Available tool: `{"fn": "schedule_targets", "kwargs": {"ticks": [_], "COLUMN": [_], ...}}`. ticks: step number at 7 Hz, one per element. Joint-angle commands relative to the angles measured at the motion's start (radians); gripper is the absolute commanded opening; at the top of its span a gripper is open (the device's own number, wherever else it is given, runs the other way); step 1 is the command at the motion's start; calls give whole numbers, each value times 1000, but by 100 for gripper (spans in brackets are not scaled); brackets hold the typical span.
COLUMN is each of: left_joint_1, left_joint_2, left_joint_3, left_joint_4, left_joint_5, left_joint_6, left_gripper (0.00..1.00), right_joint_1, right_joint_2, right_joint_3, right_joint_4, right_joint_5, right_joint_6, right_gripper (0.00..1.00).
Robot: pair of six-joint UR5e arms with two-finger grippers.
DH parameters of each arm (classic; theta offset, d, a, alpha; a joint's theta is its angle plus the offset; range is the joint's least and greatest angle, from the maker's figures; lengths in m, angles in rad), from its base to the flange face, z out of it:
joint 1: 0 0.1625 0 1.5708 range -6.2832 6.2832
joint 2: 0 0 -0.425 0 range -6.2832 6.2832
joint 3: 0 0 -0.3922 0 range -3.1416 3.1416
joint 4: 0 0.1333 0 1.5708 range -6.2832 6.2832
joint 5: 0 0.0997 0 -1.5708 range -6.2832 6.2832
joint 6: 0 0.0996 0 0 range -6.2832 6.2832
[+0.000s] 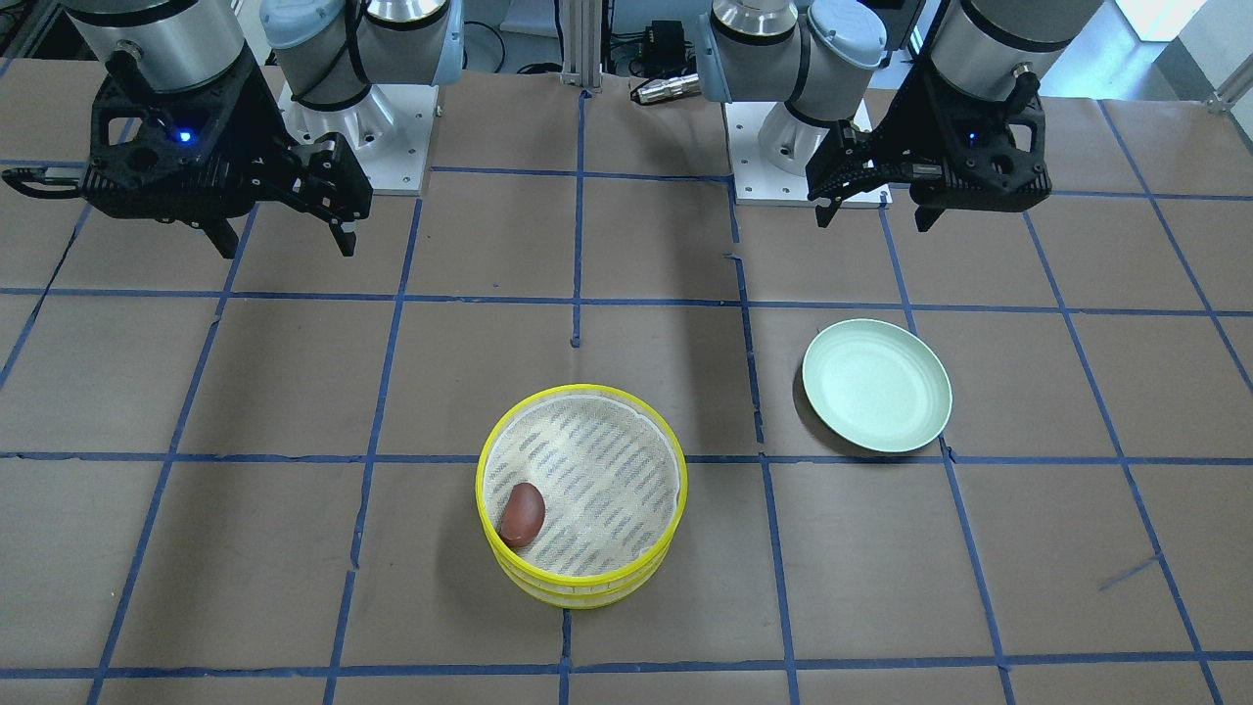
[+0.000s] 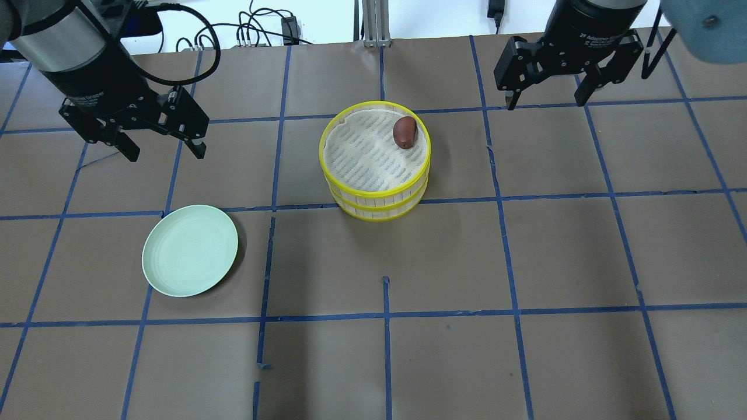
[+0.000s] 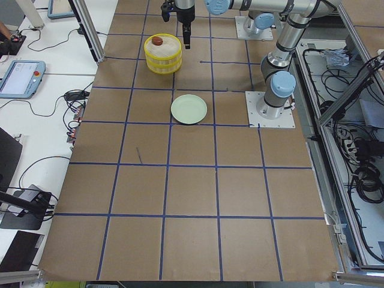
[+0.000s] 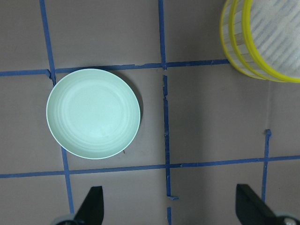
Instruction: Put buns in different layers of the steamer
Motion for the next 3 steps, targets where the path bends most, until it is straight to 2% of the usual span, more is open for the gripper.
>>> {"fn": "schedule_targets", "kwargs": {"ticks": [1, 3], "left_joint_1": [-19, -19], "left_joint_2": [1, 2], "left_joint_3": [0, 1], "left_joint_4": [5, 11], "left_joint_5": [0, -1], "left_joint_6": [-27, -30], "left_gripper": [100, 100], "right_joint_1": [1, 2], "right_joint_2": [0, 0], "right_joint_3": [0, 2], "right_joint_4": [-2, -3], "right_joint_5": [0, 0], "right_joint_6": [-2, -2], "right_gripper": [98, 98]}}
